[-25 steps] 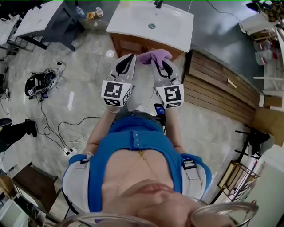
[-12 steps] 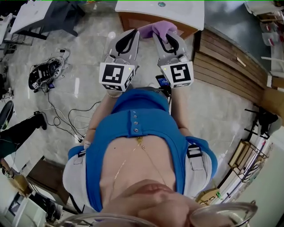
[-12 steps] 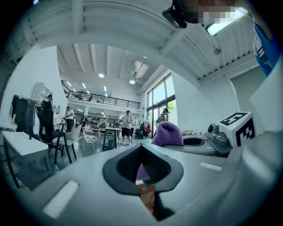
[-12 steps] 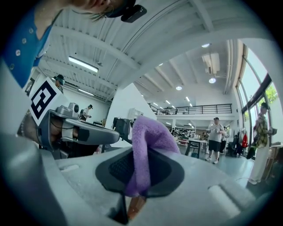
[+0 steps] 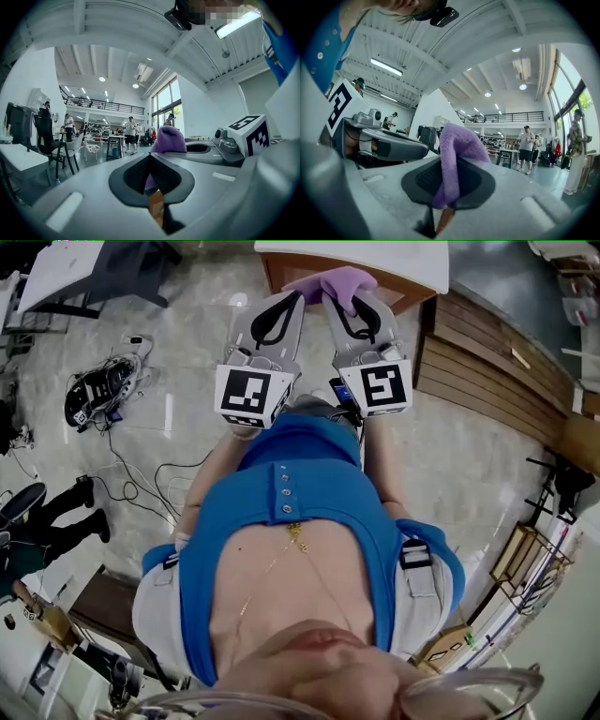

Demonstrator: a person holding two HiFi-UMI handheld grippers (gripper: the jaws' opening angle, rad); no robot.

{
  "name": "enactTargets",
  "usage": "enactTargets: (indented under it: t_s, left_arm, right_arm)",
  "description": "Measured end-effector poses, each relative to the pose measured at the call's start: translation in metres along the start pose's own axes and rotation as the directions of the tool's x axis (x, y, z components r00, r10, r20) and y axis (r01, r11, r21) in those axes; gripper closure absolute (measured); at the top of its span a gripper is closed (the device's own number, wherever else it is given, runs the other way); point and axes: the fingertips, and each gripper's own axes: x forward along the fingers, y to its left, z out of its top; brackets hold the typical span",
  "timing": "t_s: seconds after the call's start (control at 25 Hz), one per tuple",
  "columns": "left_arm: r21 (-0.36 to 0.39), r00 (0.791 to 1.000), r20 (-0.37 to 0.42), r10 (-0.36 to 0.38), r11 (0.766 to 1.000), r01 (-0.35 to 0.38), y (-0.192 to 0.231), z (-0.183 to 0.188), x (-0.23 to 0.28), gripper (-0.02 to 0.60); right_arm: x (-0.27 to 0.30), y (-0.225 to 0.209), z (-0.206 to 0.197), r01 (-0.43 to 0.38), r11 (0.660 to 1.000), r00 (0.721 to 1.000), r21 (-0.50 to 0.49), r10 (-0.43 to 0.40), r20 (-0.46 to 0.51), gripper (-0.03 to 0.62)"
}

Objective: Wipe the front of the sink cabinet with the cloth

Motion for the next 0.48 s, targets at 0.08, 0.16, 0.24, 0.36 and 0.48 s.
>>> enactTargets:
  t_s: [0.08, 0.16, 0.24, 0.36, 0.48]
  left_arm:
    - [-0.005, 1.000, 0.000, 0.011, 1.000, -0.011, 0.002, 0.002, 0.004, 0.581]
    - [-0.014, 1.000, 0.001, 0.030, 0.999, -0.030, 0.004, 0.005, 0.010, 0.581]
    - [-0.017, 0.999, 0.005, 0.051, 0.999, -0.051, 0.004, 0.009, 0.015, 0.581]
    - [-0.018, 0.997, 0.010, 0.077, 0.997, -0.077, 0.003, 0.012, 0.020, 0.581]
    - [-0.014, 0.995, 0.017, 0.095, 0.995, -0.095, 0.001, 0.013, 0.025, 0.581]
  right_arm:
    - [0.004, -0.002, 0.002, -0.018, 1.000, 1.000, -0.006, 0.018, -0.008, 0.537]
    - [0.006, -0.006, 0.001, -0.039, 0.999, 0.999, -0.005, 0.039, -0.018, 0.537]
    - [0.007, -0.012, 0.001, -0.053, 0.999, 0.998, -0.007, 0.052, -0.020, 0.537]
    - [0.007, -0.021, 0.003, -0.058, 0.998, 0.998, -0.004, 0.058, -0.018, 0.537]
    - [0.006, -0.027, 0.002, -0.073, 0.997, 0.997, -0.005, 0.073, -0.005, 0.537]
